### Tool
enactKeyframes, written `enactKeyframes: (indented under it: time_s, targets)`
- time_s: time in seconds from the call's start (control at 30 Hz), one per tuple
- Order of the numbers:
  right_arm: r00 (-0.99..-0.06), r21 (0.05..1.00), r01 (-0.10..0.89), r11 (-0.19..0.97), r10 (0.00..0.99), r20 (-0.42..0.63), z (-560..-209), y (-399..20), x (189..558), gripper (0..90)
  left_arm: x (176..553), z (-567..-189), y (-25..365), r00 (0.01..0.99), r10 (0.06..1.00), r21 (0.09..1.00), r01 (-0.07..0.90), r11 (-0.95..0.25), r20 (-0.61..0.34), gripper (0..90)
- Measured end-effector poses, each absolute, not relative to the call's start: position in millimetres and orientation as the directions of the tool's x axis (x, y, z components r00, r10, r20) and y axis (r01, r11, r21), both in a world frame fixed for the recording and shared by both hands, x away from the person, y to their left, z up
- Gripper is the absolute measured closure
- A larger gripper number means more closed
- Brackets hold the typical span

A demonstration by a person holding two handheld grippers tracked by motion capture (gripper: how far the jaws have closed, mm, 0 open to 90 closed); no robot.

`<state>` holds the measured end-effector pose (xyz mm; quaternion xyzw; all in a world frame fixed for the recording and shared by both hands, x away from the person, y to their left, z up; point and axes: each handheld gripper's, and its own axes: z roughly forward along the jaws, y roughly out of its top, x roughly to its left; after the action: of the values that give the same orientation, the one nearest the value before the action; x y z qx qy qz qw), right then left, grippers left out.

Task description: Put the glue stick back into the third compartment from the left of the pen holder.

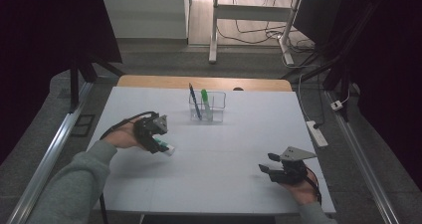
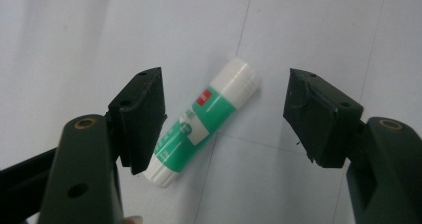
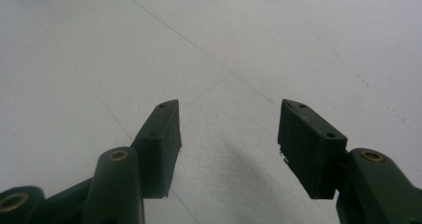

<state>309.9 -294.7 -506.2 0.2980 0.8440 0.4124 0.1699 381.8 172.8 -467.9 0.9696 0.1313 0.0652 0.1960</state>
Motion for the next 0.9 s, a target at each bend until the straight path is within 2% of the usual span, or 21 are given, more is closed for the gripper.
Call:
enactKeyframes:
  time_s: [0.57,0.9]
  targets:
    - [-0.76,0.792,0.371,0.484,0.648,-0.041,-508,-298,306,41.7,392,-488,161,0.982,0.169,0.349,0.129,-0.928,0.084,31.0]
    - [-0.76,0.791,0.37,0.487,0.649,-0.044,-508,-298,306,41.5,395,-496,156,0.989,0.126,0.316,0.097,-0.944,0.075,36.3]
